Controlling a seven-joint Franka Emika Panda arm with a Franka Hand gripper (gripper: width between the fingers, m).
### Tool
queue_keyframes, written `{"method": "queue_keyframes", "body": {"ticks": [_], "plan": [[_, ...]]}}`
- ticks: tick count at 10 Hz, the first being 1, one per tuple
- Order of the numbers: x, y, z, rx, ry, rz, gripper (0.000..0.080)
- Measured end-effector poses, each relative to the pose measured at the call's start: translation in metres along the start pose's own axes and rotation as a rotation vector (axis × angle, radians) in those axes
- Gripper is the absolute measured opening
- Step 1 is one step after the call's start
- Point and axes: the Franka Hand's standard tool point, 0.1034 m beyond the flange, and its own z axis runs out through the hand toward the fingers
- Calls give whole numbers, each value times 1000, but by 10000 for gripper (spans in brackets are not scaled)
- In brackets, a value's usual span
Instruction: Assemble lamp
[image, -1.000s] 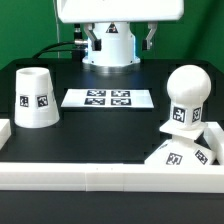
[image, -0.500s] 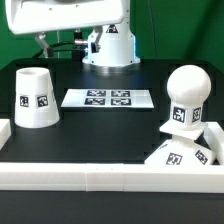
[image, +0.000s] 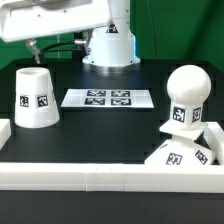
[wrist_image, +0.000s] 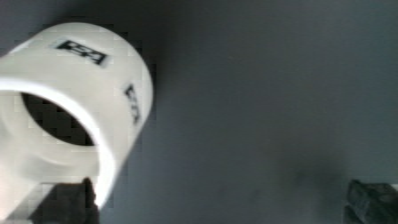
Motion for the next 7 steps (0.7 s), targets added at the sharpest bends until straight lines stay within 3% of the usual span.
{"method": "queue_keyframes", "body": {"ticks": [2, 7], "plan": [[-3, 14, 7, -1, -14, -2, 698], [-7, 21, 32, -31, -30, -3, 698]]}}
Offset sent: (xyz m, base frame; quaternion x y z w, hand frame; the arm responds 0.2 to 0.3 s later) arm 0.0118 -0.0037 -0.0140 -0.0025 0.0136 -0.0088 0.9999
